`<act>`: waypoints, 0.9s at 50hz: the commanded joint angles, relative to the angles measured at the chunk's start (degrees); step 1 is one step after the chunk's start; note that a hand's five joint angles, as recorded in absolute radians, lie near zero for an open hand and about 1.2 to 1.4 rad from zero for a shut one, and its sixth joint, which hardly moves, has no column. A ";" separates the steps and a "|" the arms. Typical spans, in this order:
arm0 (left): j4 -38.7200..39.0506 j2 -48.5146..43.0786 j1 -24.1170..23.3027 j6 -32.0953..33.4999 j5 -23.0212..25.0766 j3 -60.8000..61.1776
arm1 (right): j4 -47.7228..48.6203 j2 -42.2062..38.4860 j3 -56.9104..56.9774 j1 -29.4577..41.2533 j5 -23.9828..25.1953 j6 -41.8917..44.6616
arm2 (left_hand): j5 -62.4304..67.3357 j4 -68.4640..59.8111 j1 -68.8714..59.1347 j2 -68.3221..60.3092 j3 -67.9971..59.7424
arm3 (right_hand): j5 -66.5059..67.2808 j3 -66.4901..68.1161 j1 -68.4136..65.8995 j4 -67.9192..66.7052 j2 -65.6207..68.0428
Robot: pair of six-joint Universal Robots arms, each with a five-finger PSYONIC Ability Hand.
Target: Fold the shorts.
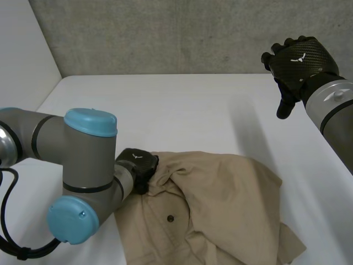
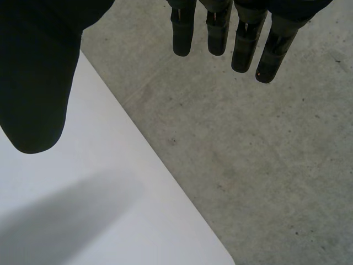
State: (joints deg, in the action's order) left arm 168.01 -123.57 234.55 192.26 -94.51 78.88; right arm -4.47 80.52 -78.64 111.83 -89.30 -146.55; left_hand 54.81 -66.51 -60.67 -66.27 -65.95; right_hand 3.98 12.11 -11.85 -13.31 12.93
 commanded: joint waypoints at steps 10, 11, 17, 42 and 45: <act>10.40 8.43 14.70 10.05 -10.34 -6.19 | 0.08 -1.07 -0.72 0.14 0.00 0.12 | 15.19 -13.49 -19.33 -13.73 -14.05 | -3.98 -2.11 1.85 3.31 -2.93; 11.80 9.13 15.76 11.89 -10.34 -6.19 | 0.08 -1.07 -0.73 0.14 0.00 0.21 | 15.19 -13.49 -19.33 -13.73 -14.05 | -3.98 -2.11 1.85 3.31 -2.93; 24.72 13.44 21.83 24.47 -11.31 -5.31 | 0.08 -1.68 -0.90 0.31 0.00 0.21 | 15.19 -13.49 -19.33 -13.73 -14.05 | -3.98 -2.11 1.85 3.31 -2.93; 29.74 -6.74 -11.54 8.92 -2.34 -12.24 | 0.25 -0.19 0.50 0.05 -0.44 0.39 | 15.19 -13.49 -19.33 -13.73 -14.05 | -3.98 -2.11 1.85 3.31 -2.93; 30.09 -10.36 -14.90 9.10 -2.25 -14.10 | 0.25 0.69 0.59 -0.12 -0.35 0.47 | 15.19 -13.49 -19.33 -13.73 -14.05 | -3.98 -2.11 1.85 3.31 -2.93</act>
State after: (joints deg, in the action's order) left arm 197.40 -125.05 226.88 200.36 -96.81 69.36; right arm -4.22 79.86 -78.17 111.94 -89.72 -146.20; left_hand 55.44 -68.58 -64.51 -68.79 -68.49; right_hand 3.98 12.11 -11.85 -13.31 12.93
